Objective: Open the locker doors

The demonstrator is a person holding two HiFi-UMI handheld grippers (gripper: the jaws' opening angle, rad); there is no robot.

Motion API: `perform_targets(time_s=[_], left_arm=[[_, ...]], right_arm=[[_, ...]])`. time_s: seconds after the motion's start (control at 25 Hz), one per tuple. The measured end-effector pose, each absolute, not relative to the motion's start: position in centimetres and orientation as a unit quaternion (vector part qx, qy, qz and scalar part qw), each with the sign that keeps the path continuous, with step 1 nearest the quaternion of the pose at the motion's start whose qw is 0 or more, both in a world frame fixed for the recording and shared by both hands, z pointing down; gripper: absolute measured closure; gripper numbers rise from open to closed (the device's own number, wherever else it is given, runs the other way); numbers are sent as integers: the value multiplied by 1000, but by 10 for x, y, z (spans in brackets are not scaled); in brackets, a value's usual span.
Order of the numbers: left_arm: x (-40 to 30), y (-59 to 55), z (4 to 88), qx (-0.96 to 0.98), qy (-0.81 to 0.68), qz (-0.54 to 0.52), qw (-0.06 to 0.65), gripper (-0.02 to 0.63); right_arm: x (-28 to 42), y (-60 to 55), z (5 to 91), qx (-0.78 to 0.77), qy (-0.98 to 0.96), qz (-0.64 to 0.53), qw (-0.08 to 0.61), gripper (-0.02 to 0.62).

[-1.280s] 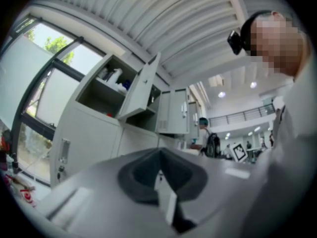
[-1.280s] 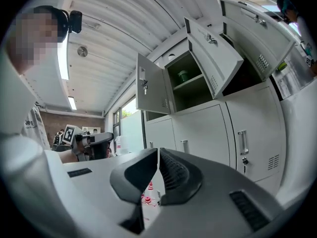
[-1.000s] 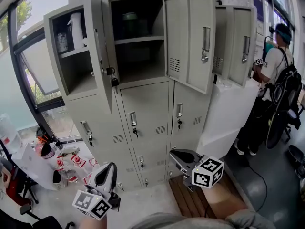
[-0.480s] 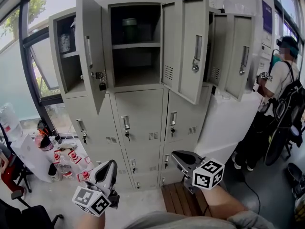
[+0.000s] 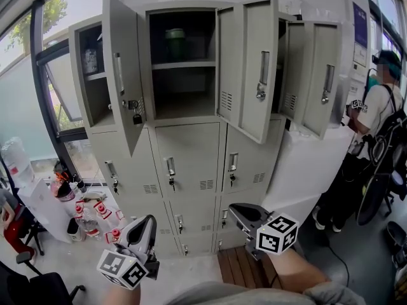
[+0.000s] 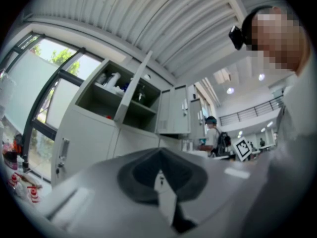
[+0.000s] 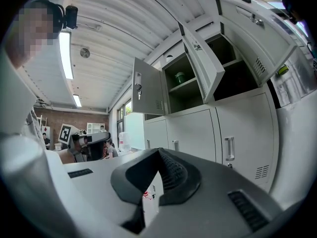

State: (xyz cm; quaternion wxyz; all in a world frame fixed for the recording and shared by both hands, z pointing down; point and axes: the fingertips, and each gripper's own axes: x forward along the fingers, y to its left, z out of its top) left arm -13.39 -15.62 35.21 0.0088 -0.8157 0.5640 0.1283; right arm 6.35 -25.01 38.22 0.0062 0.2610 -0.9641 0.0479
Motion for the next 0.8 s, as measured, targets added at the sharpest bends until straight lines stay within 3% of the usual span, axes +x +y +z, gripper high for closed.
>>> perform_targets(time_s=[0.8], left_arm=[[-128, -163, 355, -820, 558, 127, 4, 604]], right_arm=[[69, -253, 391, 261, -964, 55, 10, 589]])
